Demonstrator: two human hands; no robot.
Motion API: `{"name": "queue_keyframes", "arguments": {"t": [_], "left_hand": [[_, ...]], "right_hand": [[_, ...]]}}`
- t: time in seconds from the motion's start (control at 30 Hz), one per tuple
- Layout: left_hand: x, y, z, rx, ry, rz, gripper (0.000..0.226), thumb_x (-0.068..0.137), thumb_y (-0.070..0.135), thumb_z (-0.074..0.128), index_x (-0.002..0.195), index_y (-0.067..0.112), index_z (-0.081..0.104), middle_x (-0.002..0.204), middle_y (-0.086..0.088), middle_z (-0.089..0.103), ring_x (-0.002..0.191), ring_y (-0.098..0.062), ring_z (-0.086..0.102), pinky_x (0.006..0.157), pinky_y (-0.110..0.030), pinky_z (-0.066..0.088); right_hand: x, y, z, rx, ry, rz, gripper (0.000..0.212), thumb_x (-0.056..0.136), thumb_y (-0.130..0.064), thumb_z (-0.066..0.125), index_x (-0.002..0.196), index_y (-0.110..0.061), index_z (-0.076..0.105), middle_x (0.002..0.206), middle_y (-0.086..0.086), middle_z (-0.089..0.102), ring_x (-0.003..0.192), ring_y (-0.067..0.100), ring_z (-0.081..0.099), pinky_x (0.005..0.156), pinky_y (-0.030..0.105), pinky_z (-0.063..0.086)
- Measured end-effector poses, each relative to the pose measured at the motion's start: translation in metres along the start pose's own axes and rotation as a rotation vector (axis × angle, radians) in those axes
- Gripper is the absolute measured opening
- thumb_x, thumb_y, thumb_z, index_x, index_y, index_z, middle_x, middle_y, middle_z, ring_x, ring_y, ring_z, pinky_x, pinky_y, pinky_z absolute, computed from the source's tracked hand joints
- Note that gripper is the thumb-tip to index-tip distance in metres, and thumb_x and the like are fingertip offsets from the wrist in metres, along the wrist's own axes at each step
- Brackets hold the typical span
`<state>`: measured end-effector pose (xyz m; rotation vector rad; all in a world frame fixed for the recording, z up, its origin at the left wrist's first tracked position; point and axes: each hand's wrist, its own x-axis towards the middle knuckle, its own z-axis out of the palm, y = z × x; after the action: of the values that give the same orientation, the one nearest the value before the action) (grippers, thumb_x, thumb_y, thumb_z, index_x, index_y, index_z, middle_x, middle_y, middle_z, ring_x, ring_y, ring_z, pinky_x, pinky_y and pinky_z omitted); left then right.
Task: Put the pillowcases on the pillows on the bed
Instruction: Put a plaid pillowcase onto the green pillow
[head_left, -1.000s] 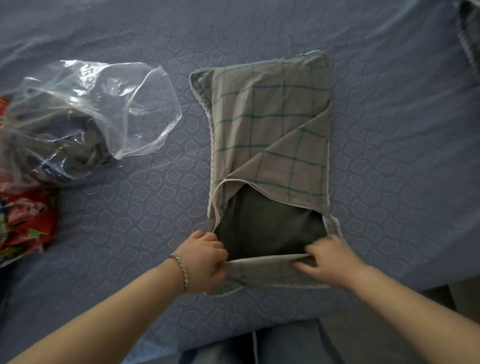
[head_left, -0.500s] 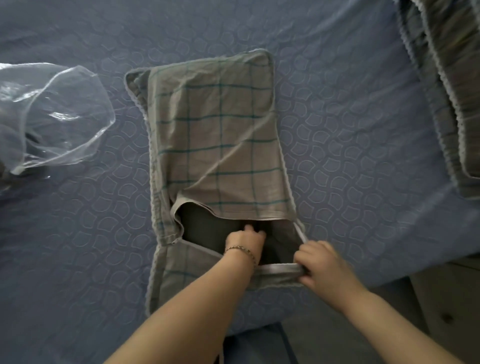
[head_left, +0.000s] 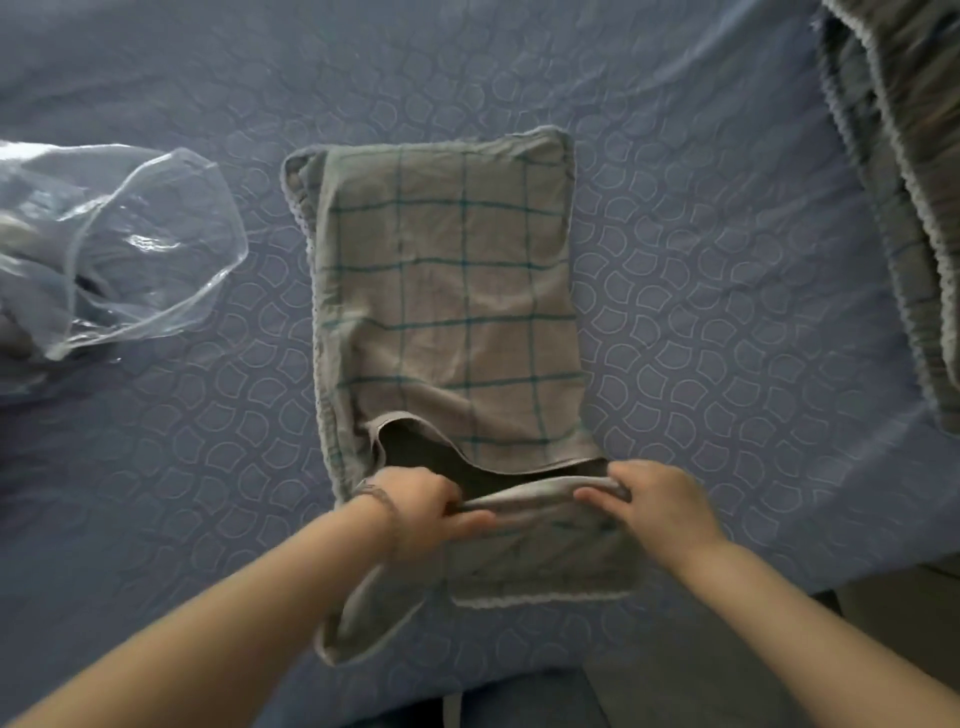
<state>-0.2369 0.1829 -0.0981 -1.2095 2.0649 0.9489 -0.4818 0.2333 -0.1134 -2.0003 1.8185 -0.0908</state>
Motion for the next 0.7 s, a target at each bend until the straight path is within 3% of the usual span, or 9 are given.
{"name": "queue_keyframes", "arguments": {"t": [0.07,0.13,0.2,0.27,0.33,0.43,0.5,0.57,0.7], "left_hand": [[-0.020,-0.047,-0.006,0.135,0.382,0.048,0.045,0.086,0.058,0.032,0.069,0.019,0.047,0.075,-0.002,0.067,0.073,-0.024,0.065,0.057,-0.026,0.037],[-0.030,-0.086,0.007,0.030,0.676,0.133,0.026,0.080,0.037,0.041,0.073,0.015,0.052,0.070,-0.004,0.064,0.062,-0.023,0.063,0.056,-0.023,0.039],[-0.036,-0.109,0.030,-0.027,0.835,0.110,0.016,0.078,0.021,0.045,0.091,0.014,0.053,0.090,-0.007,0.059,0.079,-0.021,0.055,0.066,-0.026,0.046],[-0.035,-0.115,0.050,-0.165,0.914,-0.081,0.023,0.077,0.009,0.057,0.100,0.011,0.056,0.101,-0.010,0.052,0.088,-0.023,0.047,0.076,-0.034,0.048],[-0.033,-0.112,0.057,-0.526,0.828,-0.434,0.046,0.074,0.004,0.072,0.116,0.004,0.055,0.111,-0.018,0.050,0.099,-0.029,0.049,0.088,-0.043,0.047],[-0.027,-0.107,0.058,-1.237,0.458,-0.776,0.063,0.080,0.015,0.070,0.133,0.002,0.039,0.119,-0.014,0.050,0.106,-0.028,0.052,0.086,-0.036,0.046],[-0.024,-0.111,0.061,-1.386,0.376,-0.751,0.046,0.081,0.017,0.070,0.121,0.002,0.054,0.110,-0.013,0.061,0.094,-0.025,0.058,0.079,-0.033,0.048],[-0.027,-0.116,0.061,-1.418,0.395,-0.717,0.018,0.081,0.016,0.070,0.095,0.005,0.065,0.090,-0.010,0.066,0.084,-0.023,0.059,0.073,-0.031,0.048],[-0.038,-0.124,0.058,-1.629,0.383,-0.556,0.004,0.080,0.010,0.069,0.077,0.009,0.067,0.077,-0.013,0.066,0.084,-0.028,0.062,0.084,-0.043,0.050]], "right_hand": [[0.013,-0.001,0.006,0.076,-0.222,0.232,0.046,0.088,-0.049,0.053,0.058,-0.025,0.028,0.074,0.002,0.061,0.083,0.026,0.061,0.058,0.029,0.027],[0.024,-0.005,0.026,0.176,-0.374,0.439,0.030,0.086,-0.037,0.063,0.068,-0.022,0.045,0.093,0.011,0.066,0.096,0.030,0.060,0.063,0.029,0.030],[0.035,-0.021,0.044,0.314,-0.255,0.625,0.022,0.078,-0.025,0.074,0.076,-0.016,0.053,0.098,0.014,0.062,0.100,0.033,0.057,0.069,0.030,0.036],[0.040,-0.038,0.054,0.259,-0.032,0.783,0.027,0.072,-0.015,0.075,0.091,-0.013,0.057,0.115,0.015,0.051,0.110,0.035,0.047,0.087,0.036,0.038],[0.038,-0.067,0.057,0.218,0.148,0.831,0.032,0.072,-0.005,0.068,0.101,-0.013,0.057,0.125,0.014,0.041,0.116,0.035,0.038,0.097,0.042,0.030],[0.026,-0.116,0.062,0.224,0.387,0.462,0.019,0.065,-0.007,0.059,0.083,-0.013,0.062,0.105,0.015,0.051,0.101,0.031,0.047,0.090,0.041,0.035],[0.020,-0.145,0.068,0.292,0.344,0.221,0.016,0.066,-0.015,0.051,0.077,-0.014,0.063,0.091,0.009,0.056,0.091,0.021,0.046,0.082,0.034,0.035],[0.021,-0.176,0.074,0.446,0.126,0.083,0.025,0.071,-0.019,0.049,0.089,-0.012,0.065,0.093,0.006,0.059,0.090,0.016,0.052,0.081,0.027,0.039],[0.032,-0.224,0.085,0.459,-0.018,0.052,0.027,0.076,-0.023,0.062,0.100,-0.010,0.065,0.096,0.006,0.063,0.091,0.025,0.061,0.077,0.030,0.046]]}}
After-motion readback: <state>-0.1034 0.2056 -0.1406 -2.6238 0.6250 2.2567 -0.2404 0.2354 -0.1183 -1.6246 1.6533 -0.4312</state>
